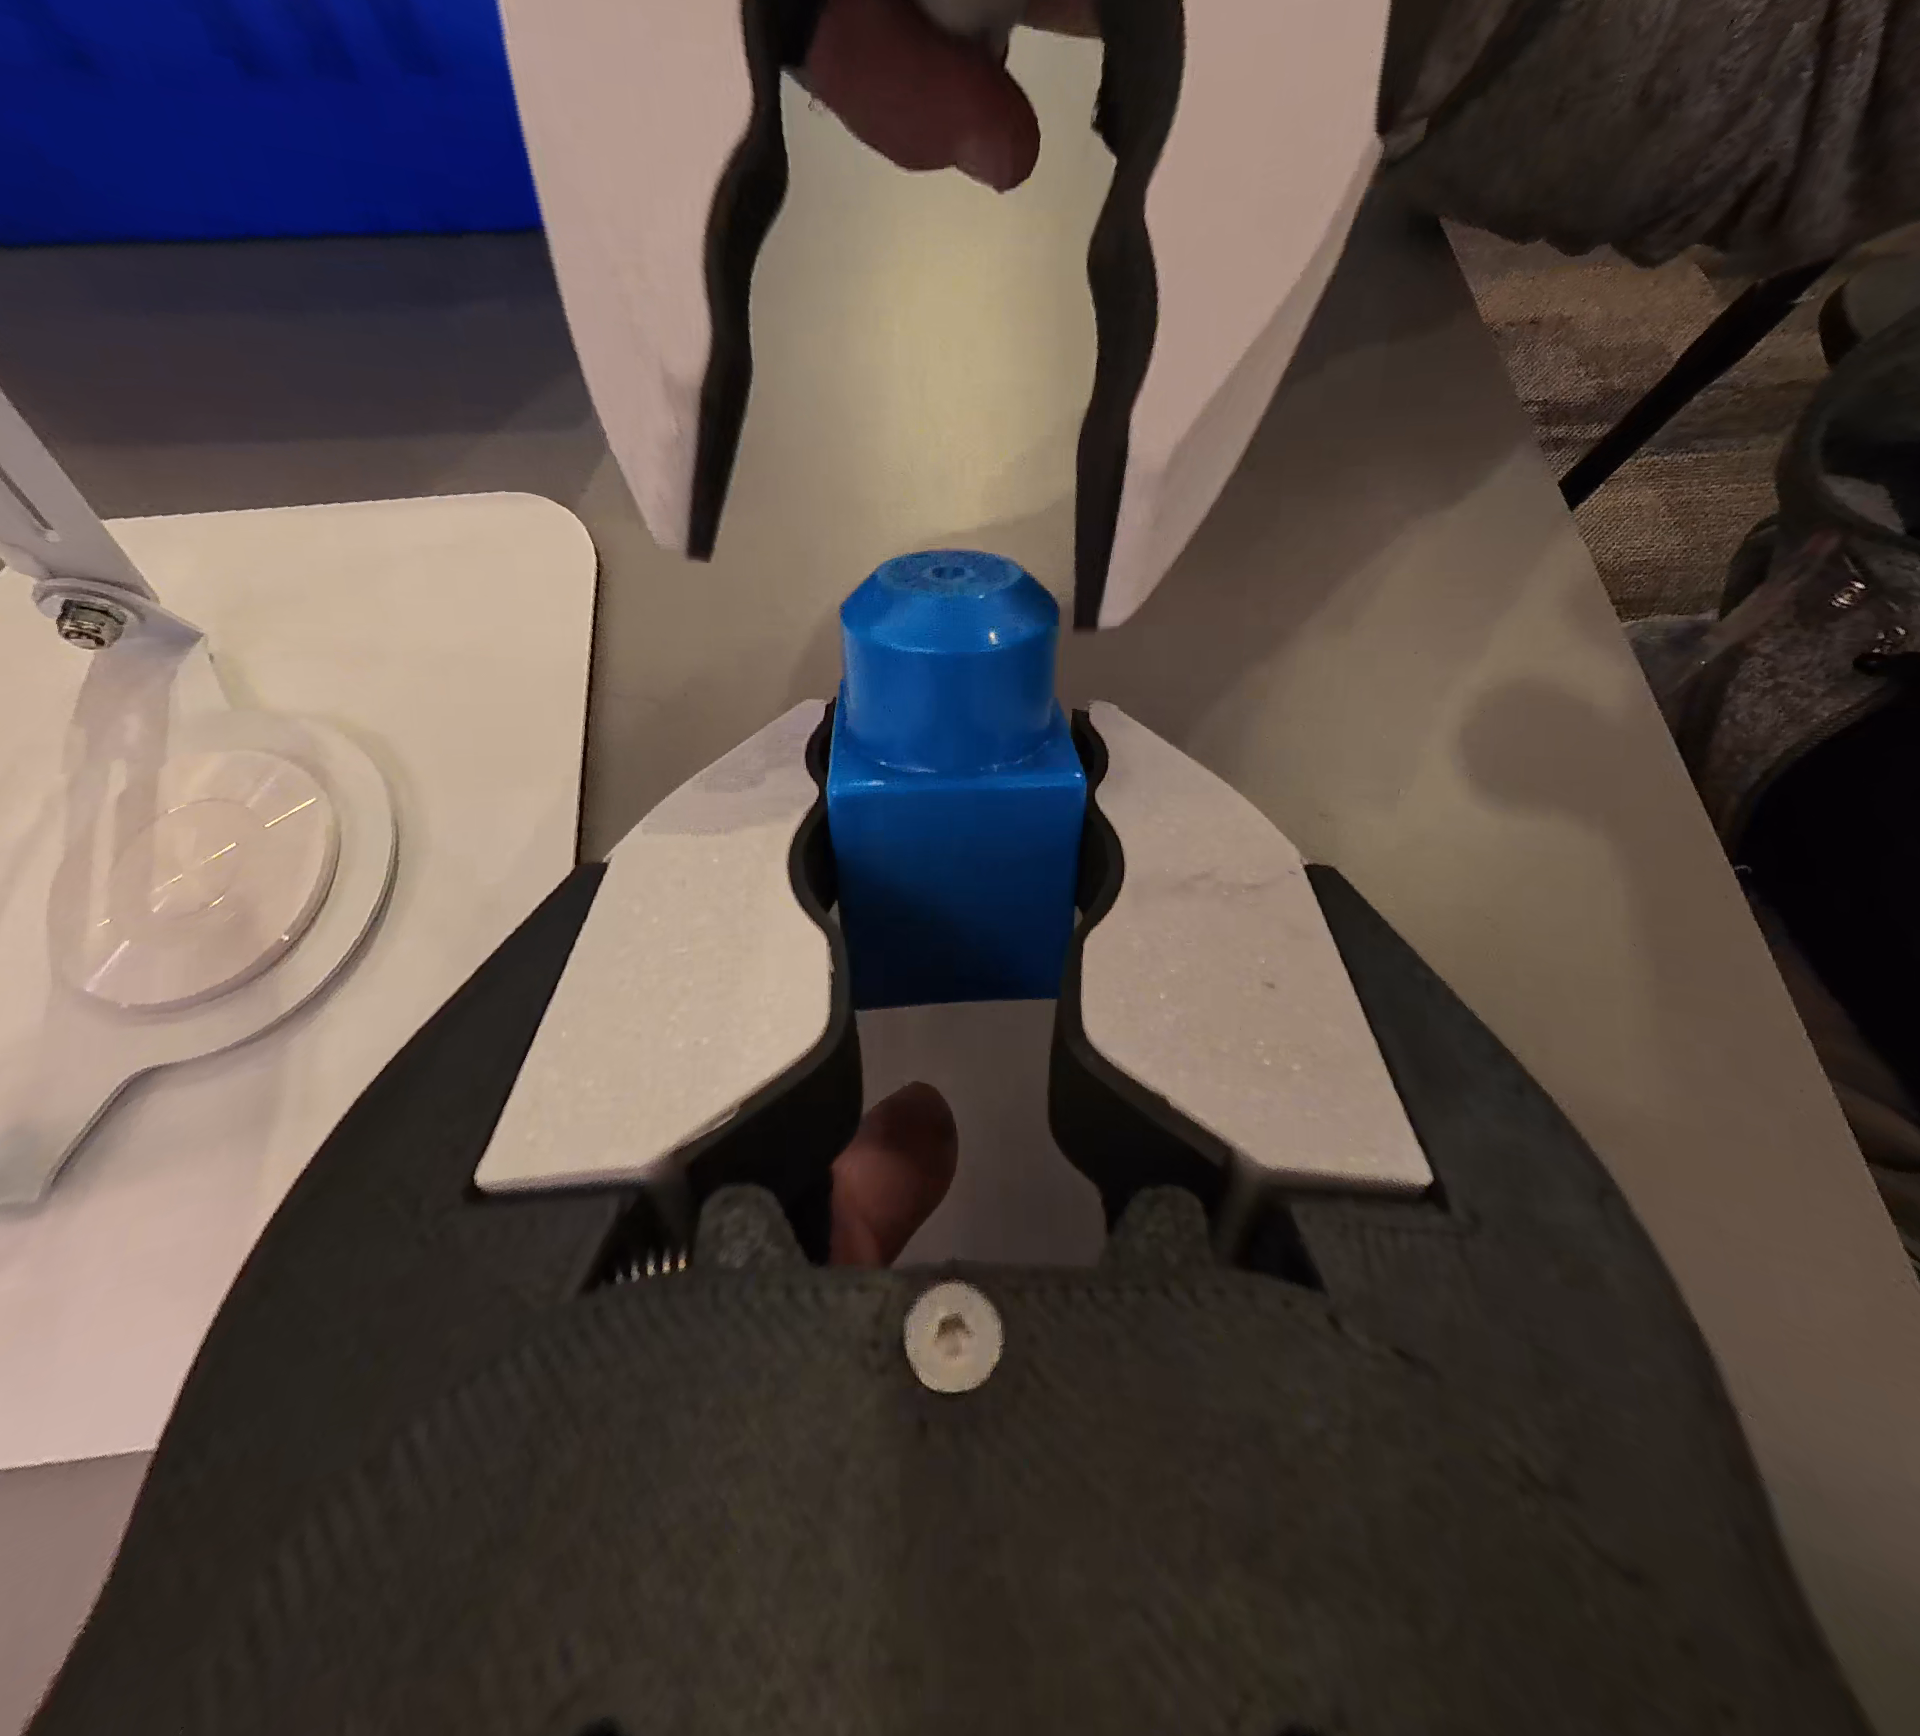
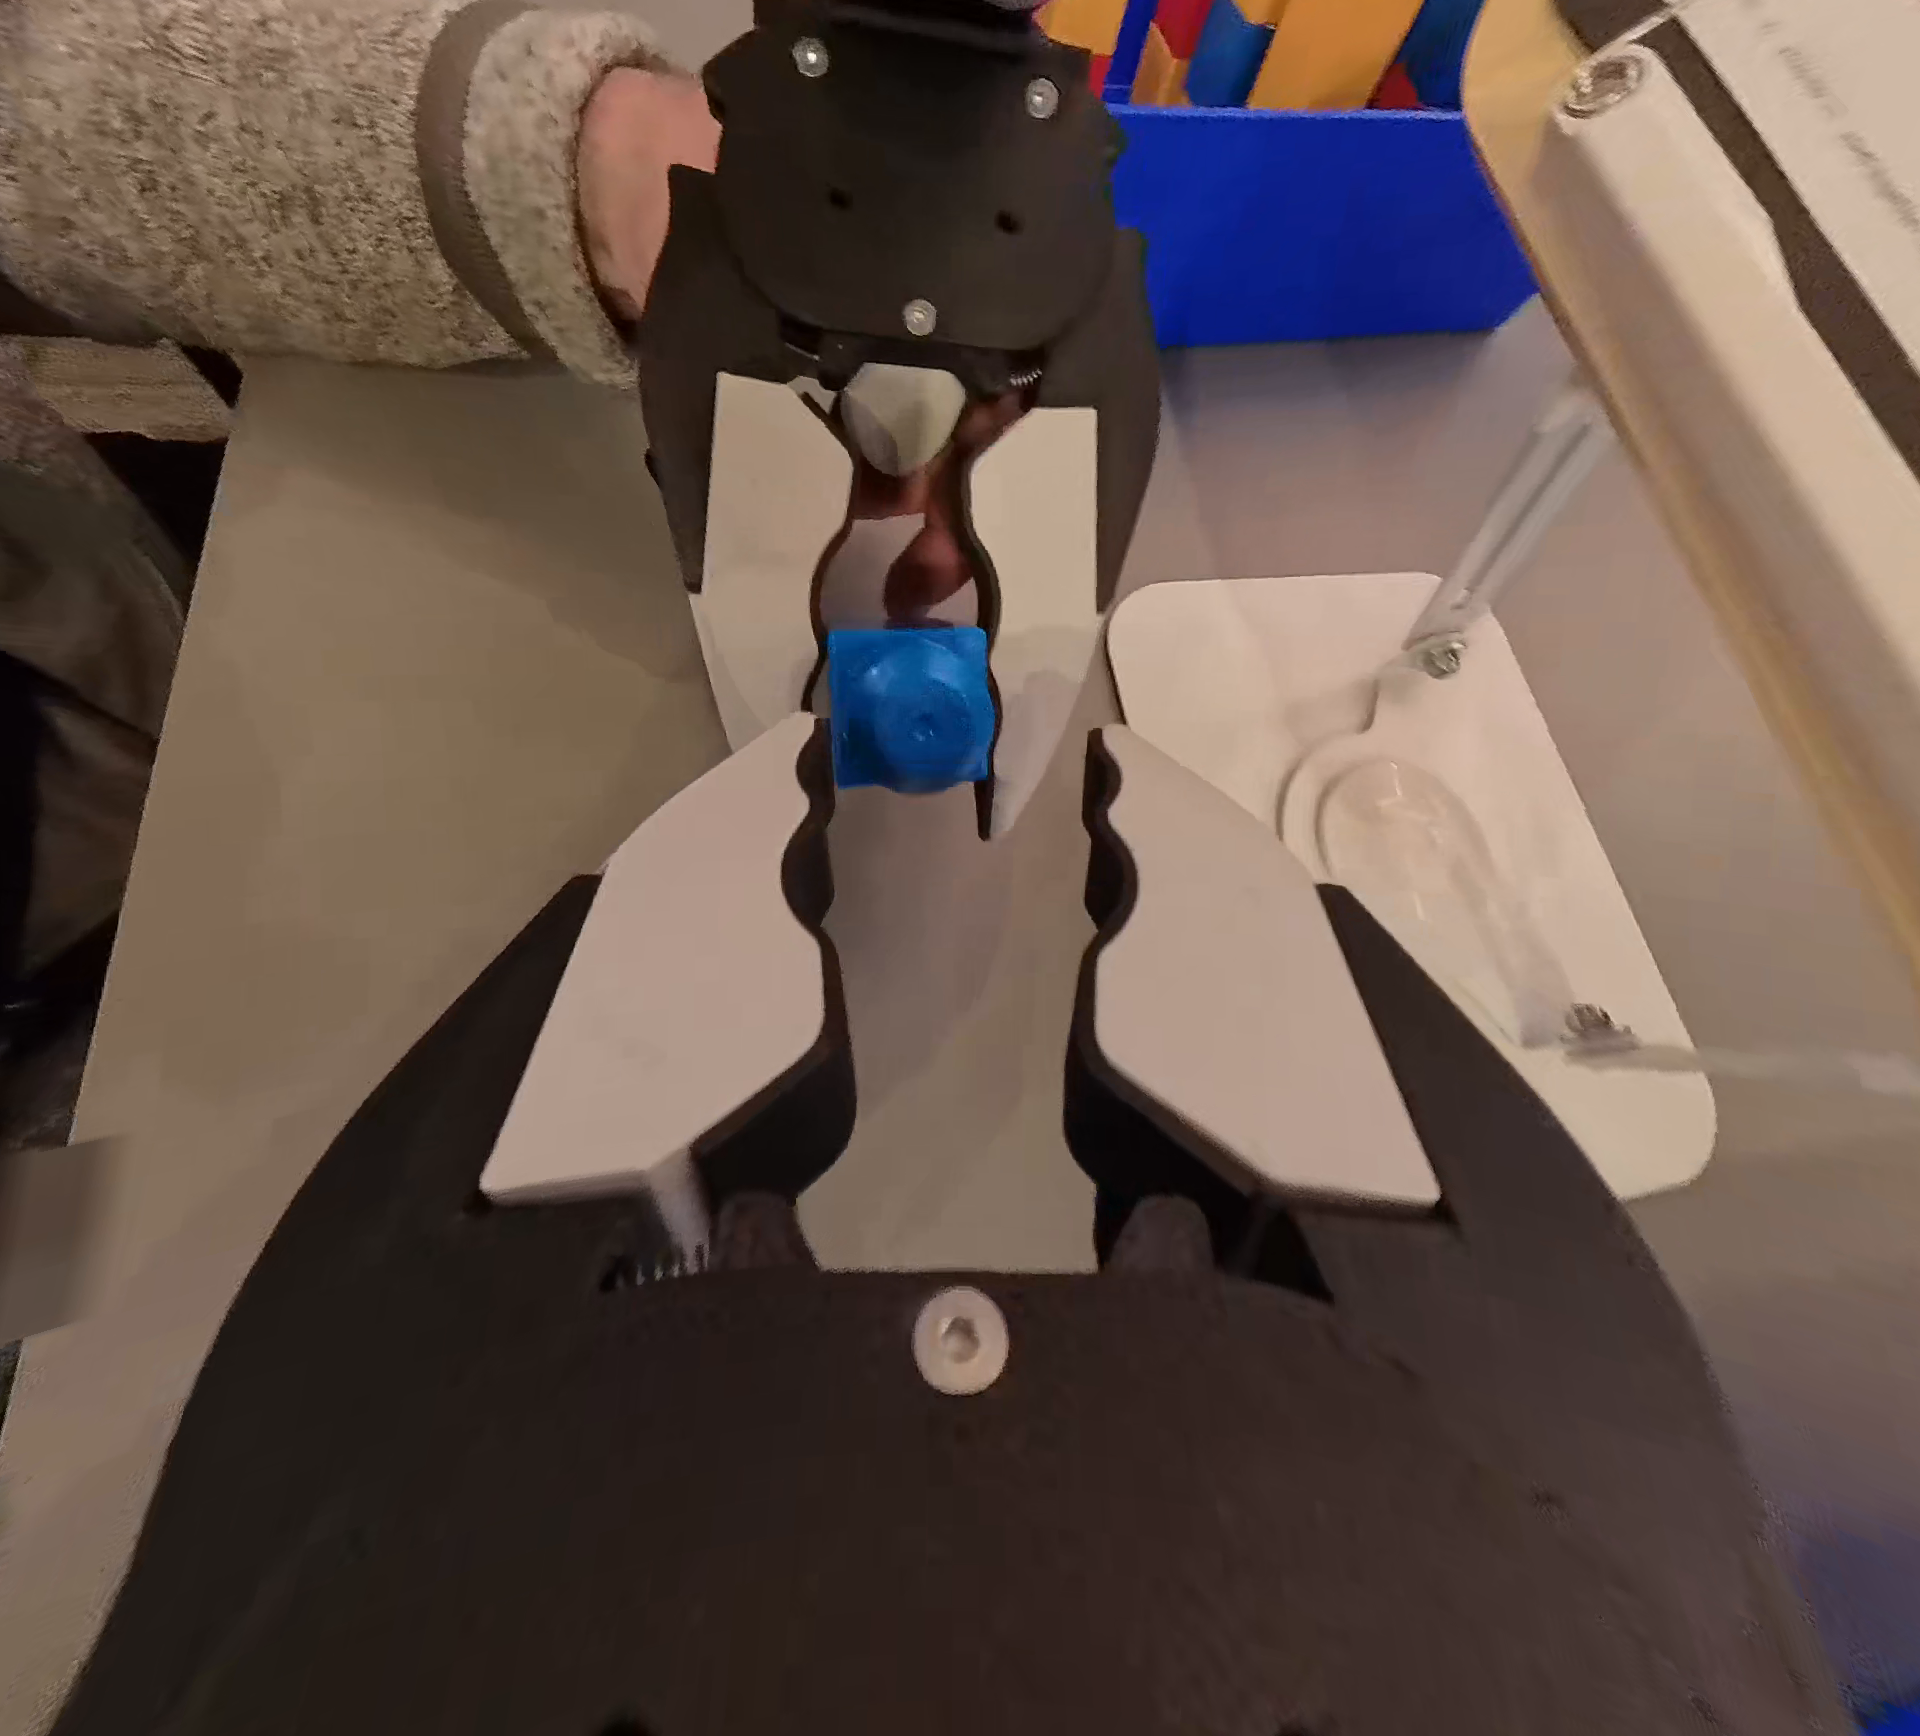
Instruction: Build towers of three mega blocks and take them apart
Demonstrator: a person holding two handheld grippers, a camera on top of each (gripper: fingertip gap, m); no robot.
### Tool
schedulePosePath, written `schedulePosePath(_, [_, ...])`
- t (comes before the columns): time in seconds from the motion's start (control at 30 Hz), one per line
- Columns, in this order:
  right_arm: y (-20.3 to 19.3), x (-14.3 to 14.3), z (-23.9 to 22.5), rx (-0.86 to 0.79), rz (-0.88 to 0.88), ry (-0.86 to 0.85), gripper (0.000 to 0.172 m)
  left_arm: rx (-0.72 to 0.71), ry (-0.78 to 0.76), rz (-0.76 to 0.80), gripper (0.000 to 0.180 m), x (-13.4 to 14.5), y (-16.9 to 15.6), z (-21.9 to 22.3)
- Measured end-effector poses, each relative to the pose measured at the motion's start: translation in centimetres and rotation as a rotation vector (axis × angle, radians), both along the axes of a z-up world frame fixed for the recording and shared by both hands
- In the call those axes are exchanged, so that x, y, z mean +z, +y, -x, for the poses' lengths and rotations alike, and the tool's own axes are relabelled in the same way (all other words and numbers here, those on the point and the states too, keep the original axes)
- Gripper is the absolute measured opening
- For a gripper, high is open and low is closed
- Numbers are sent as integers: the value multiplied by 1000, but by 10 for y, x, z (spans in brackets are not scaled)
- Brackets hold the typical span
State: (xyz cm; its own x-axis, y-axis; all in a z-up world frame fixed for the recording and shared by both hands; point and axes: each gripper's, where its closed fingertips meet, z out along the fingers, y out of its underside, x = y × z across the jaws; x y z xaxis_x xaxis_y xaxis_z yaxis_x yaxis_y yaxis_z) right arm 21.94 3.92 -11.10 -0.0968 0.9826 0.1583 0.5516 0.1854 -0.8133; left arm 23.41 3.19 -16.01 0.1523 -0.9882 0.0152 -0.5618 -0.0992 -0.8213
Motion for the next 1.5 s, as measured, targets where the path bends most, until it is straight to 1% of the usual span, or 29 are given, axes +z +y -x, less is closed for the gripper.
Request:
schedulePosePath(0.13, [-9, -1, 6, 68, 25, -2, 39, -3, -6, 3, 41, 1, -1, 1])
schedulePosePath(0.27, [-13, -5, 8, 92, 29, -14, 31, -16, -2, 5, 41, 1, -3, -1])
schedulePosePath(0.57, [-14, -12, 8, 108, 29, -33, 29, -35, -2, 2, 41, -2, -5, -2])
schedulePosePath(0.67, [-13, -11, 7, 98, 42, -32, 29, -39, -17, 24, 41, -1, -5, -3])
schedulePosePath(0.7, [-13, -10, 7, 94, 40, -27, 29, -36, -19, 25, 41, -1, -5, -3])
schedulePosePath(0.8, [-5, 5, -5, 59, 49, -3, 29, -6, 52, 7, 45, -12, 1, 5])
schedulePosePath(0.87, [13, 23, -26, -16, 27, 8, 30, -3, 48, 21, 41, -13, 1, 6])
schedulePosePath(0.97, [50, 61, -72, -158, 6, 42, 30, 3, 38, 28, 38, -12, 2, 6])
schedulePosePath(1.07, [107, 90, -133, -398, -44, 7, 29, 3, 41, 29, 35, -13, 3, 5])
schedulePosePath(1.13, [151, 91, -176, -578, -14, -77, 29, 15, 48, 30, 32, -15, 5, 4])
schedulePosePath(1.2, [194, 81, -213, -742, 26, -168, 30, 21, 61, 25, 27, -17, 6, 4])
schedulePosePath(1.3, [244, 49, -249, -896, 132, -265, 30, 39, 45, 11, 15, -13, 9, 5])
schedulePosePath(1.43, [282, 1, -274, -1019, 215, -416, 30, 50, 18, 12, 6, -8, 11, 9])
schedulePosePath(1.5, [297, -15, -280, -1064, 237, -456, 30, 58, 19, 11, 6, -8, 13, 10])
